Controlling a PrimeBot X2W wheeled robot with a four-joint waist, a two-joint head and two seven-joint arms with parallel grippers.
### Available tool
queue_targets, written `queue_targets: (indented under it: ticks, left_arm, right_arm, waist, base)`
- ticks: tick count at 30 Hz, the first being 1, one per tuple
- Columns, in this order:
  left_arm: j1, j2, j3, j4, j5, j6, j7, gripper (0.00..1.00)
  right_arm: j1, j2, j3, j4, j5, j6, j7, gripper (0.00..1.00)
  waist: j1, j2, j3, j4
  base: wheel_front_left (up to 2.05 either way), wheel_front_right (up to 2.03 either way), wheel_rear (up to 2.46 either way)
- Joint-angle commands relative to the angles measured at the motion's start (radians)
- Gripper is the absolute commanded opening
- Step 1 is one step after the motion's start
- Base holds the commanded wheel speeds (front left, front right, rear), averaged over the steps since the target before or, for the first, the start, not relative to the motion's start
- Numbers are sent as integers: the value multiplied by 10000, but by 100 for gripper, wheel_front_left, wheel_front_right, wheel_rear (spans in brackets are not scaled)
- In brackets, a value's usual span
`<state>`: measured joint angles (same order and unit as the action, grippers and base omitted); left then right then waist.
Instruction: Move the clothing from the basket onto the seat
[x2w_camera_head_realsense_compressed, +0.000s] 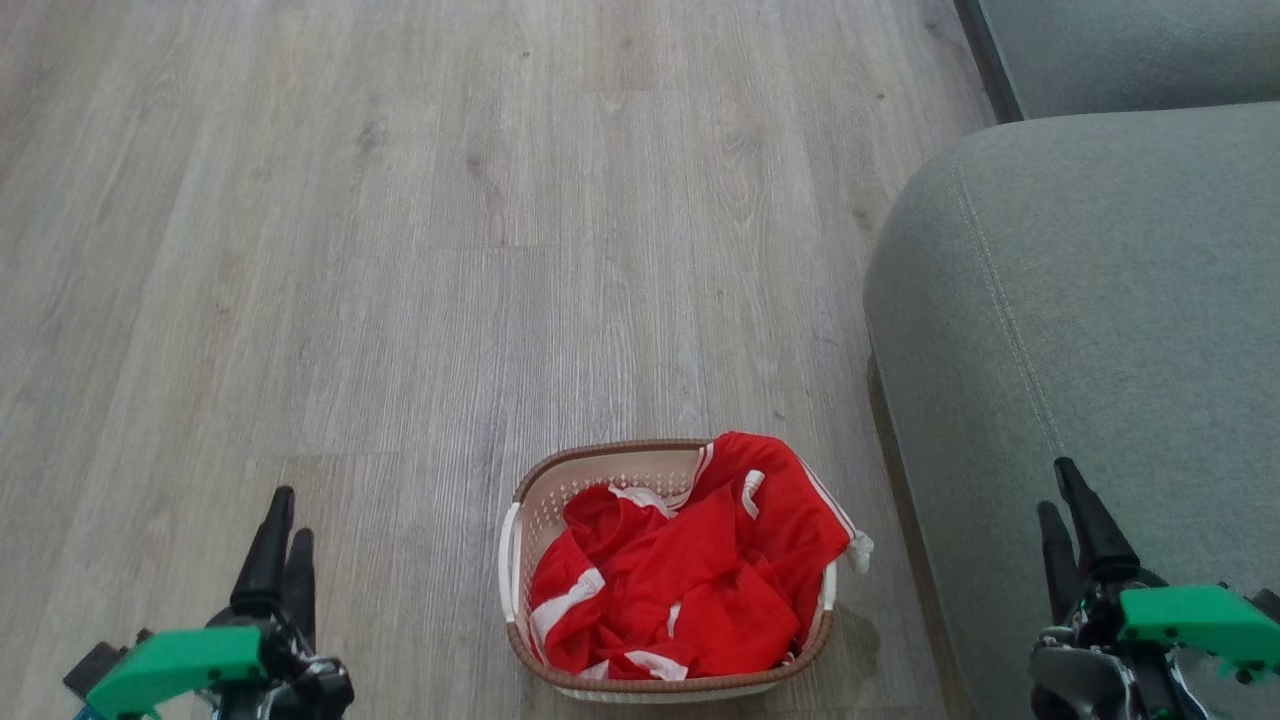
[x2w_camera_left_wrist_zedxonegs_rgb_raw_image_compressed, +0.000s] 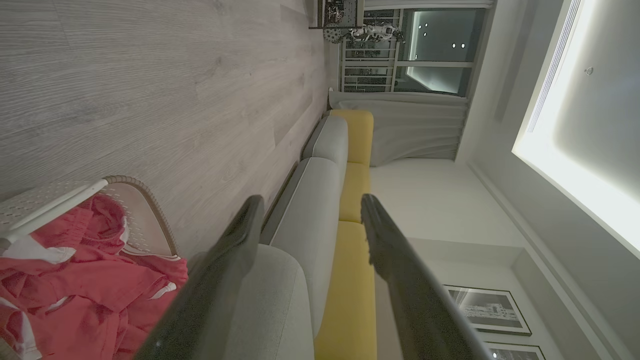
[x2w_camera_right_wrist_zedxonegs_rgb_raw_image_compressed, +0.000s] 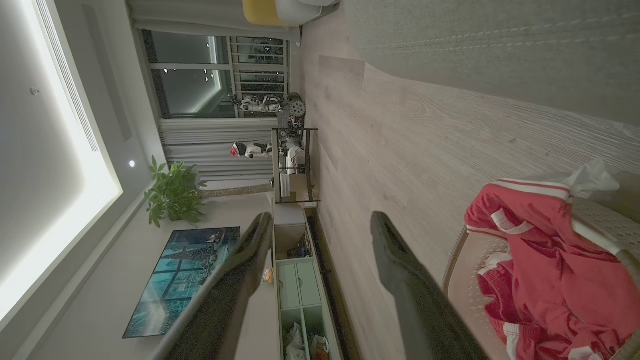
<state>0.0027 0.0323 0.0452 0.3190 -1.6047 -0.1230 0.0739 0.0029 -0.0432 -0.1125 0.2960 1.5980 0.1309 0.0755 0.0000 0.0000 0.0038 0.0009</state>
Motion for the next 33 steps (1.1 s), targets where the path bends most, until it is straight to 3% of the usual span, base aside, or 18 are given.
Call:
queue_targets:
  ticks: [1,16,33]
  left_arm:
    - [-535,97,12,-482,149,24,-140,100]
    - [-639,106,-193,-967,1347,18,-556,100]
    - [-679,118,-514,-1424,4177,31,-1053,100]
  right_arm:
    - [-385,-61,79,-490,-153,0,-134,100]
    - [-384,-171,312,-1047,-1333,0,-549,100]
    - [-317,-370,643,-1577,-4053,-1,-1050,100]
  waist:
    - [0,0,5,-3]
    - [0,0,9,-35]
    - [0,0,12,-66]
  base:
    - [0,0,0]
    - [0,0,0]
    - [0,0,0]
